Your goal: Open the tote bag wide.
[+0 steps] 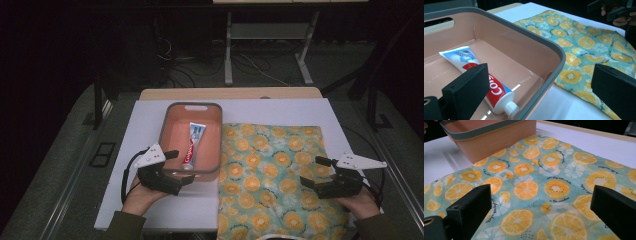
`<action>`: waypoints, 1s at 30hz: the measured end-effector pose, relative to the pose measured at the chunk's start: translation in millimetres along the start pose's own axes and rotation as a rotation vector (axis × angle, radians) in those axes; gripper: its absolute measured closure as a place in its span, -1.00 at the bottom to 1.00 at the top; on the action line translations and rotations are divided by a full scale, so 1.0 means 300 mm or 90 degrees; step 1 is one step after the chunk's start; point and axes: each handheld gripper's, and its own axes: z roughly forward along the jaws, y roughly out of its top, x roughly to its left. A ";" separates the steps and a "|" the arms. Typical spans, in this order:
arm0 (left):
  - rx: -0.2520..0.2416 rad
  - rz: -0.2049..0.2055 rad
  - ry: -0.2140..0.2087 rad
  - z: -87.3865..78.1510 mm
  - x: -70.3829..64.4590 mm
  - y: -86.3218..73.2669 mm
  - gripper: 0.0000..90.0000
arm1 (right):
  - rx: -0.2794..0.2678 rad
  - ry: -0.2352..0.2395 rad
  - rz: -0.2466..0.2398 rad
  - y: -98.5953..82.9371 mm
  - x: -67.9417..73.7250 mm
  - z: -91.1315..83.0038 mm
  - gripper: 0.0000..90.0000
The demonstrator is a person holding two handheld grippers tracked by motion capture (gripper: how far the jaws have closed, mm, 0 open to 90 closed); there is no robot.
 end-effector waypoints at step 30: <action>0.000 0.006 -0.002 0.005 -0.048 -0.009 -0.97 | 0.131 0.048 -0.033 0.032 0.032 0.108 -0.82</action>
